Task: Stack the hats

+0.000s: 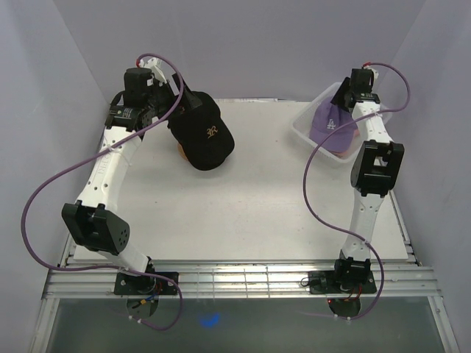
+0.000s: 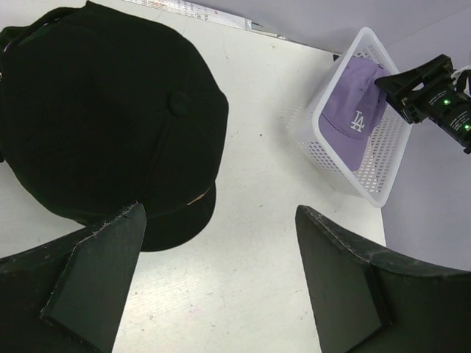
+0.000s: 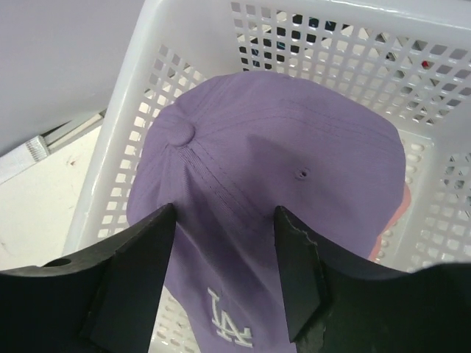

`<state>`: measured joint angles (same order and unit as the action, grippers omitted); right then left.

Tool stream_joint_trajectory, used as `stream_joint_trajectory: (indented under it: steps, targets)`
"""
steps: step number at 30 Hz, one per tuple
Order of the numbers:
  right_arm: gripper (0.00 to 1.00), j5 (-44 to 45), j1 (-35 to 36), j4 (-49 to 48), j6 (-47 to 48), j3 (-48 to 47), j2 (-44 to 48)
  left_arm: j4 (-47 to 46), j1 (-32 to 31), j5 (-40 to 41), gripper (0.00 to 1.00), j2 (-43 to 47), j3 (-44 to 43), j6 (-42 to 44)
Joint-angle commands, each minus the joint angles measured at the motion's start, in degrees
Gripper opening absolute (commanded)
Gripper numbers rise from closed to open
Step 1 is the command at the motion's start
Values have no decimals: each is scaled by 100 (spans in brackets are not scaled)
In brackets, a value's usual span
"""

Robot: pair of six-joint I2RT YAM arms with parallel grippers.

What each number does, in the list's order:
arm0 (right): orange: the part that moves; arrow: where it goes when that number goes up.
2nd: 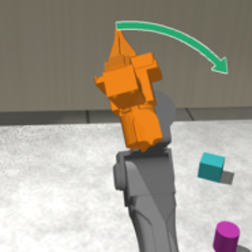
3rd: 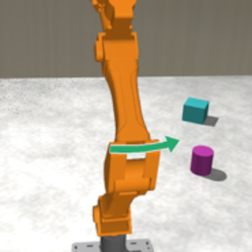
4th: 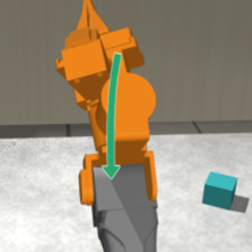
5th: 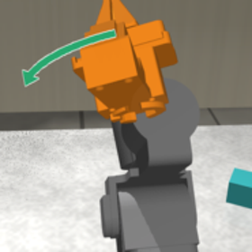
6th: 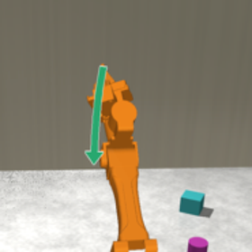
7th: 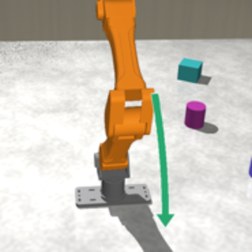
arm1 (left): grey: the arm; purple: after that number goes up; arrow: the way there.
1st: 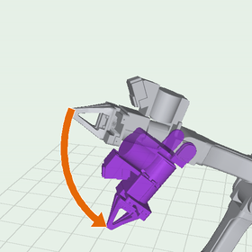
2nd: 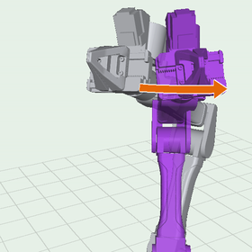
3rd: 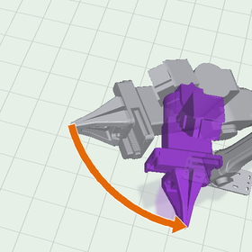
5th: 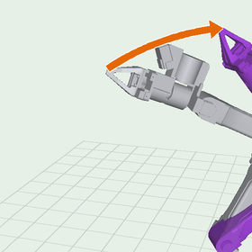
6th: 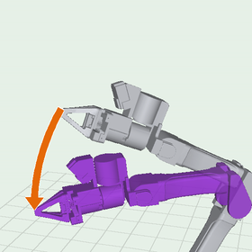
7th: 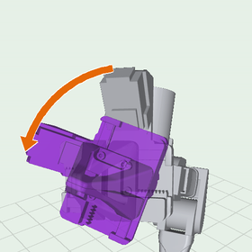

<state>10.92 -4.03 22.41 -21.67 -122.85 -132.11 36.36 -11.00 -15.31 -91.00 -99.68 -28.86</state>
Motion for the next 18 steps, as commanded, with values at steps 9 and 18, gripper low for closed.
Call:
stream_joint_trajectory:
  steps: [9,18]
  targets:
    - [56,464,140,-1133,506,1456,1380,20,-60,98,93,118,-104,65]
    - [50,376,166,-1002,576,1386,1355,3,-60,90,93,118,-69,74]
